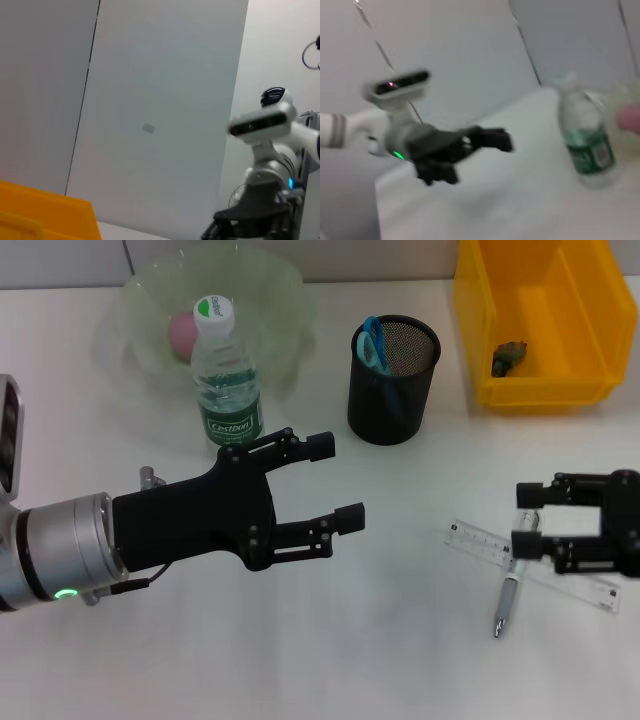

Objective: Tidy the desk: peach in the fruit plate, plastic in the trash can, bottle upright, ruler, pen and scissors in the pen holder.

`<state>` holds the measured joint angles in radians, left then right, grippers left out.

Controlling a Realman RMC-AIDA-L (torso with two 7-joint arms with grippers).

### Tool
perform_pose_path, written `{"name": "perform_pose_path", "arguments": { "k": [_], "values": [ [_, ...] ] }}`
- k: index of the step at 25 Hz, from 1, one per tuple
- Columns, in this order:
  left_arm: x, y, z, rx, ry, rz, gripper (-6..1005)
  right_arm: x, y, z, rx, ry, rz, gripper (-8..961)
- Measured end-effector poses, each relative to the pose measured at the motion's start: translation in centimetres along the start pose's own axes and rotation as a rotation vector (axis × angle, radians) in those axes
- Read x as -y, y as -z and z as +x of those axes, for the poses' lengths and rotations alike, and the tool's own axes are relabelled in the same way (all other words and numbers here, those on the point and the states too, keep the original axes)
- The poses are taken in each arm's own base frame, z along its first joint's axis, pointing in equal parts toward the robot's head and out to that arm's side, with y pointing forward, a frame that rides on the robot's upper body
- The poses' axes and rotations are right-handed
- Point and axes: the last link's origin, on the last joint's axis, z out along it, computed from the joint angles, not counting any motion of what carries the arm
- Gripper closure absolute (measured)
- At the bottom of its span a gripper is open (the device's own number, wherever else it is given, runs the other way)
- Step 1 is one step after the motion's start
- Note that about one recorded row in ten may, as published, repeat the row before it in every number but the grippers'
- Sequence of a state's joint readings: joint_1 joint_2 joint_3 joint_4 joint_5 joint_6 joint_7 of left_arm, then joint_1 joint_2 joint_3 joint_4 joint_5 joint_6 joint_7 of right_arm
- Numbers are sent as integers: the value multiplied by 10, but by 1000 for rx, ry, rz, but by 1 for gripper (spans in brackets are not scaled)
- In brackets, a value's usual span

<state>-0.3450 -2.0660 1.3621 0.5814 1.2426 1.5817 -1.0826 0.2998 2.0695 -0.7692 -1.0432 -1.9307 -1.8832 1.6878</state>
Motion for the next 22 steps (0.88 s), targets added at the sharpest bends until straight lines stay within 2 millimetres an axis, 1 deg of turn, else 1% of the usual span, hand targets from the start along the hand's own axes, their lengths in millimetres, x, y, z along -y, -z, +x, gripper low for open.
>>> {"name": "perform_pose_path", "arguments": {
  "k": [1, 2, 3, 6, 7, 8, 10, 12, 14, 16, 17, 18, 21, 22],
  "values": [
    [0, 0, 0, 0, 0, 0, 167, 2, 2, -7, -39, -19, 17, 232],
    [0, 0, 0, 0, 0, 0, 167, 7, 5, -25, -111, -44, 50, 232],
    [0, 0, 0, 0, 0, 0, 167, 7, 5, -25, -111, -44, 50, 232],
    [0, 0, 0, 0, 1, 0, 167, 12, 6, -55, -227, -82, 82, 232],
    [0, 0, 0, 0, 1, 0, 167, 15, 5, -73, -314, -106, 98, 232],
    [0, 0, 0, 0, 1, 0, 167, 15, 5, -73, -314, -106, 98, 232],
    [0, 0, 0, 0, 0, -1, 167, 18, 0, -89, -391, -110, 108, 232],
    [0, 0, 0, 0, -1, -2, 167, 21, -7, -99, -459, -93, 125, 232],
    [0, 0, 0, -1, -1, -2, 167, 23, -19, -105, -538, -61, 147, 233],
    [-1, -1, 0, -1, -1, -3, 167, 25, -33, -106, -632, -27, 173, 233],
    [-1, -1, 0, -1, -1, -3, 167, 25, -48, -104, -696, 8, 187, 233],
    [-1, -1, 0, -1, -2, -3, 167, 25, -48, -104, -696, 8, 187, 233],
    [-1, -1, 0, -2, -4, -4, 167, 24, -71, -99, -788, 89, 218, 233],
    [-1, -1, 0, -2, -5, -4, 167, 22, -82, -96, -828, 127, 233, 233]
  ]
}}
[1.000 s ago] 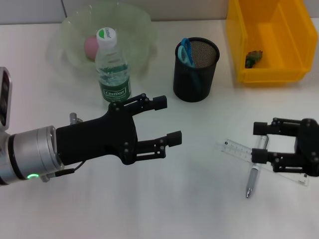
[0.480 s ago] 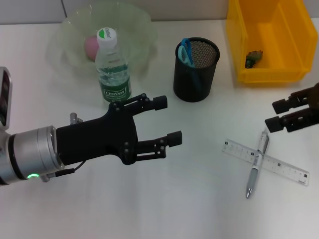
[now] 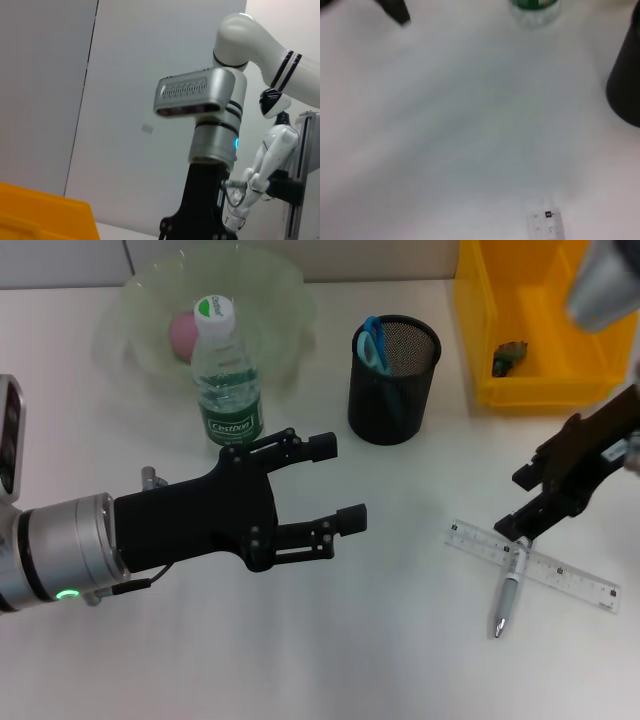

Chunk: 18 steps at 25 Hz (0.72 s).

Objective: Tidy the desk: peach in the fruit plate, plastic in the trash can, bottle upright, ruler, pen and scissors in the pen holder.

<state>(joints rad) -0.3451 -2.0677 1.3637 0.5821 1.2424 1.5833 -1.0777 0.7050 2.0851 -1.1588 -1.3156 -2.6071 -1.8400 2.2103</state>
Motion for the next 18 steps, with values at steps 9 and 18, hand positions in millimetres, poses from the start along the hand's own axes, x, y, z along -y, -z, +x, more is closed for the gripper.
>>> {"name": "perform_pose_path", "arguments": {
  "k": [9, 18],
  "values": [
    [1, 1, 0, -1, -2, 4, 167, -5, -19, -12, -34, 63, 49, 234],
    [1, 1, 0, -1, 0, 10, 167, -12, -41, -11, -66, 96, 22, 234]
  ]
}}
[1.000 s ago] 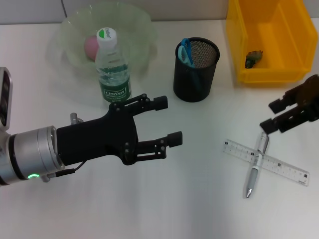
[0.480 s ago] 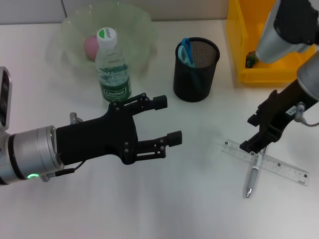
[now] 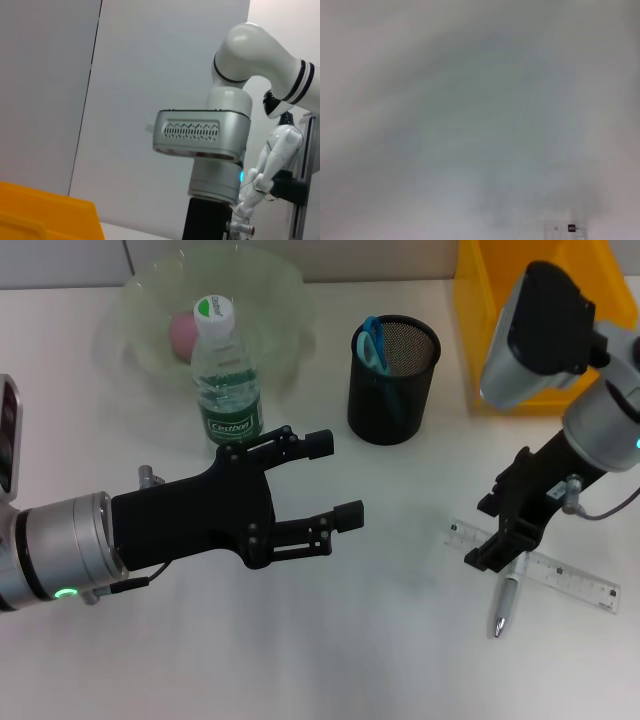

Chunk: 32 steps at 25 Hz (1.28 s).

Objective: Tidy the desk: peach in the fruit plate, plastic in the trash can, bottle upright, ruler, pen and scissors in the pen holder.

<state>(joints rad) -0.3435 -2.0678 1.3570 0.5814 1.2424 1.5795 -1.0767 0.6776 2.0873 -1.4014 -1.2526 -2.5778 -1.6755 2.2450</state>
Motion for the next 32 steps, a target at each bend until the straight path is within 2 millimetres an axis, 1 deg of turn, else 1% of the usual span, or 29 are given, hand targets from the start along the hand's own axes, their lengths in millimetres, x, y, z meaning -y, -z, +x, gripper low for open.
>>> {"name": "perform_pose_path", "arguments": {
  "k": [2, 10, 15, 28, 32],
  "values": [
    [0, 0, 0, 3, 0, 1, 167, -1, -5, -1, -7, 8, 7, 234],
    [0, 0, 0, 3, 0, 3, 167, -1, -10, 0, -10, 2, 22, 235],
    [0, 0, -1, 3, 1, 2, 167, -1, -17, 3, -28, -4, 12, 236],
    [0, 0, -2, 4, 7, 4, 167, 1, -19, 3, -23, -12, 21, 239],
    [0, 1, -2, 4, 9, 5, 167, 1, -23, 4, -32, -16, 16, 240]
  ]
}}
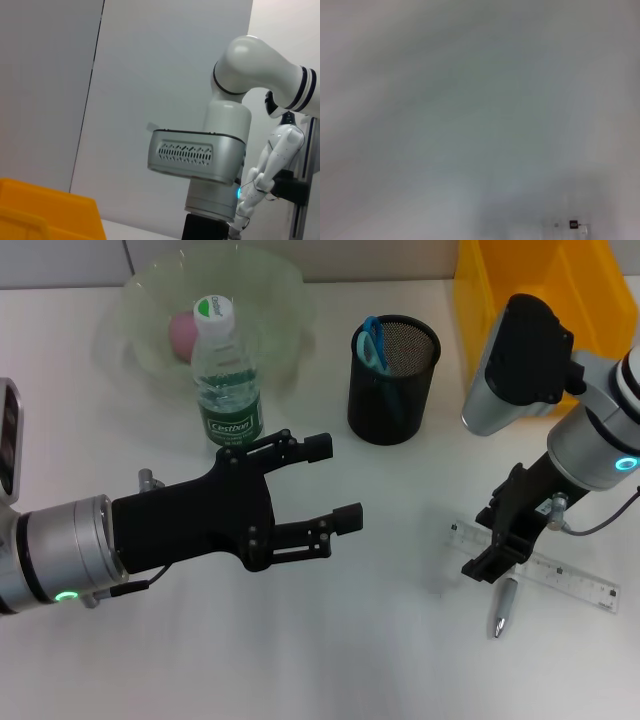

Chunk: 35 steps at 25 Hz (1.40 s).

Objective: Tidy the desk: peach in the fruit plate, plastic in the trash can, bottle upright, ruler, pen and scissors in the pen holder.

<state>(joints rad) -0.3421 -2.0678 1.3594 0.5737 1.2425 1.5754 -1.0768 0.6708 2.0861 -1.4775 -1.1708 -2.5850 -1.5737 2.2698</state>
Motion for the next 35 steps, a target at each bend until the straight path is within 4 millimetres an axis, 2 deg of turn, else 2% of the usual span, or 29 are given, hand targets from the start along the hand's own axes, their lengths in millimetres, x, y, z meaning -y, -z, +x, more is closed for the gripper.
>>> {"name": "perform_pose_path", "arguments": {
  "k": [10, 20, 26, 35],
  "values": [
    [0, 0, 0, 1, 0, -1, 167, -2, -5, -2, -13, 9, 10, 240],
    [0, 0, 0, 1, 1, -1, 167, 0, -7, 1, -33, 4, 22, 303],
    [0, 0, 0, 0, 1, -1, 167, -1, -7, 2, -31, 2, 22, 524],
    [0, 0, 0, -2, 0, -1, 167, -6, 3, 3, 56, -4, 29, 573]
  ]
}}
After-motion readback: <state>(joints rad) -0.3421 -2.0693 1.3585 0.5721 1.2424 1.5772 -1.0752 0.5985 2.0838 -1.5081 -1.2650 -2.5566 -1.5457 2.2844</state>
